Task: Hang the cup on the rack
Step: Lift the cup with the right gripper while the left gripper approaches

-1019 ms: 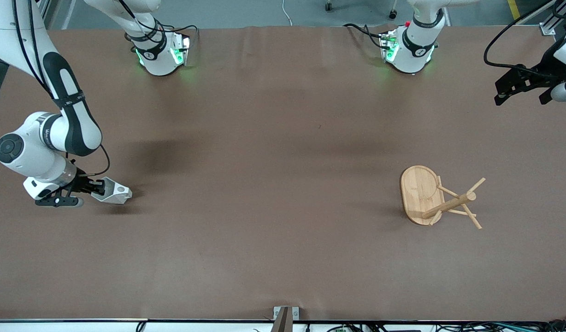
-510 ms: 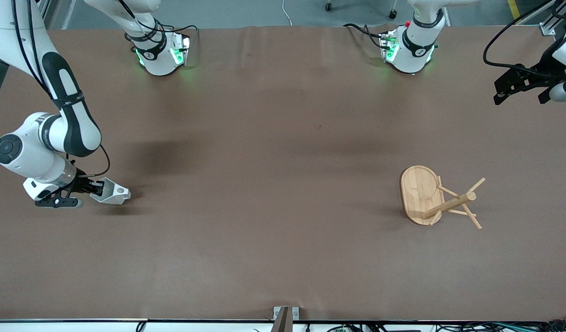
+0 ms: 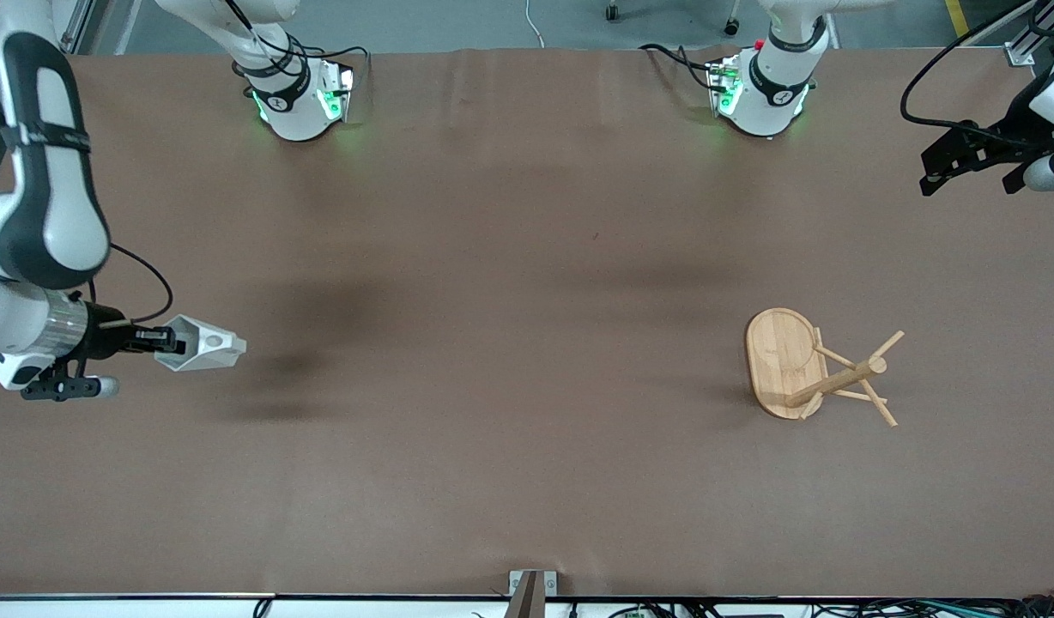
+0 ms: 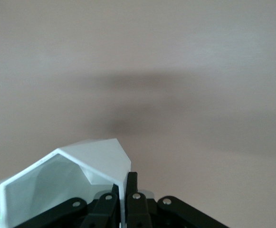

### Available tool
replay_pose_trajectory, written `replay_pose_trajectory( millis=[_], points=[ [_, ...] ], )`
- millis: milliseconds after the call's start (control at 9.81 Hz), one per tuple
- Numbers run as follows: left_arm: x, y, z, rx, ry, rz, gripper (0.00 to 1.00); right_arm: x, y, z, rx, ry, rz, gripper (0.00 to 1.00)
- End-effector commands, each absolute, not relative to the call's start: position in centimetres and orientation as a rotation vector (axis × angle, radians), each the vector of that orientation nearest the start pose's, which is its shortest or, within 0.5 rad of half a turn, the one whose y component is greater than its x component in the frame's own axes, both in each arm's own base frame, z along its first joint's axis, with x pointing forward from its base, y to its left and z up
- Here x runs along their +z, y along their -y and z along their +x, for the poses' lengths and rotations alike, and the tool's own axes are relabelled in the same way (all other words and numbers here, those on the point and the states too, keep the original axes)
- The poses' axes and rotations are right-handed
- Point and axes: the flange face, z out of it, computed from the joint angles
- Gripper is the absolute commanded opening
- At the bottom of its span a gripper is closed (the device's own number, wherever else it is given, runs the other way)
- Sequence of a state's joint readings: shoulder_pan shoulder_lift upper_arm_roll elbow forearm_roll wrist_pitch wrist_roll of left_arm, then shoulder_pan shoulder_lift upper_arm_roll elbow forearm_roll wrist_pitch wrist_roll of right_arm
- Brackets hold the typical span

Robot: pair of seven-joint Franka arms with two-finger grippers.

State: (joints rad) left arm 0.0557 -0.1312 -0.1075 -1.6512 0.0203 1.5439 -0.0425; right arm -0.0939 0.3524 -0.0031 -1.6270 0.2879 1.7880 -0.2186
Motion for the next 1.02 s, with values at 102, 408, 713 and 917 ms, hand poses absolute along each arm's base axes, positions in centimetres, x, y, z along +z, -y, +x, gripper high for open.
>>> replay_pose_trajectory(
  millis=[102, 408, 713, 917],
  points=[
    [64.1, 3.3, 51.6, 0.019, -0.012, -3.107, 1.00, 40.0, -9.7, 62.8, 0.284, 0.129, -2.441, 0.01],
    [63.1, 11.0, 52.6, 0.066, -0.236, -3.098, 1.00, 39.3, -19.1, 61.2, 0.294, 0.042, -2.150, 0.01],
    [61.9, 17.9, 49.8, 0.211, -0.466, -3.080, 1.00, 39.3, -27.6, 58.8, 0.295, -0.054, -1.942, 0.01],
    [62.0, 23.0, 47.6, 0.280, -0.622, -3.163, 1.00, 40.0, -30.9, 57.7, 0.329, -0.108, -1.802, 0.01]
  ],
)
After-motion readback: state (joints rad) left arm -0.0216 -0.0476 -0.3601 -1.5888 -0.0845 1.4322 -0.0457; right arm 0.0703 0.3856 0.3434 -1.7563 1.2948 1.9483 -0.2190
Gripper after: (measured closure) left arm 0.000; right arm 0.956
